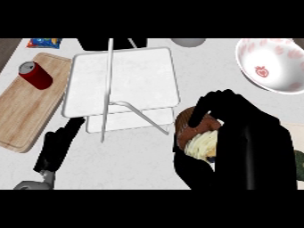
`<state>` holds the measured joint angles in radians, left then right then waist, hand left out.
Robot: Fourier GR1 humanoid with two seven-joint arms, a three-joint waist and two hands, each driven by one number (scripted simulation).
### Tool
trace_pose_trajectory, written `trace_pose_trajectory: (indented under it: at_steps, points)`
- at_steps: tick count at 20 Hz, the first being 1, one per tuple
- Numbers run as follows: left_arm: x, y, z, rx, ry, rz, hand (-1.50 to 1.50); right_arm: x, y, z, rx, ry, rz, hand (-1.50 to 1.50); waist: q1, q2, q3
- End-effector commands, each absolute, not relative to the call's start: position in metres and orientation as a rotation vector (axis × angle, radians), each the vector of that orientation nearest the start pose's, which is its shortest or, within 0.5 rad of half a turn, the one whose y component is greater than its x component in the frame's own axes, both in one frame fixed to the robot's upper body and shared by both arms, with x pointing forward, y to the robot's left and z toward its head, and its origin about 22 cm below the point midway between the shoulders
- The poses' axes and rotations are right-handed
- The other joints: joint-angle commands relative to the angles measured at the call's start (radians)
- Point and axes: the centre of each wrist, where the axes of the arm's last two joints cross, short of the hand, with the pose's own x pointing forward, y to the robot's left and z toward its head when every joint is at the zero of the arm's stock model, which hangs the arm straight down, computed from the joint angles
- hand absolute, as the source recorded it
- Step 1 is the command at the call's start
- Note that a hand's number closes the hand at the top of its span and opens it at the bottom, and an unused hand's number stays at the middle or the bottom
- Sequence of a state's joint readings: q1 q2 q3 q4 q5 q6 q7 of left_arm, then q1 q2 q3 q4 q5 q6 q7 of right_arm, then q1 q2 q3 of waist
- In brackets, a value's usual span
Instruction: Pick the cupcake from the placemat and place it in the tiered shelf
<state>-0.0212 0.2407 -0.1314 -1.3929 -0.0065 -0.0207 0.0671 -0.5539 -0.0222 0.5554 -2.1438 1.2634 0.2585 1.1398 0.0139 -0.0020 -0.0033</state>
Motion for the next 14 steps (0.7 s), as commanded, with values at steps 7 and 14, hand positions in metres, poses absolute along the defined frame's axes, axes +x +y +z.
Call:
trace_pose_trajectory:
  at_steps: [7, 14]
  points:
    - [0.244, 0.266, -0.038, 0.101, -1.33, -0.285, 0.0, 0.287, -0.06, 0.274, -1.209, -1.426, 0.53, 1.5, 0.003, 0.005, 0.002]
    - [0.237, 0.257, -0.033, 0.105, -1.331, -0.304, 0.0, 0.357, -0.033, 0.246, -1.174, -1.354, 0.633, 1.5, 0.021, 0.007, 0.002]
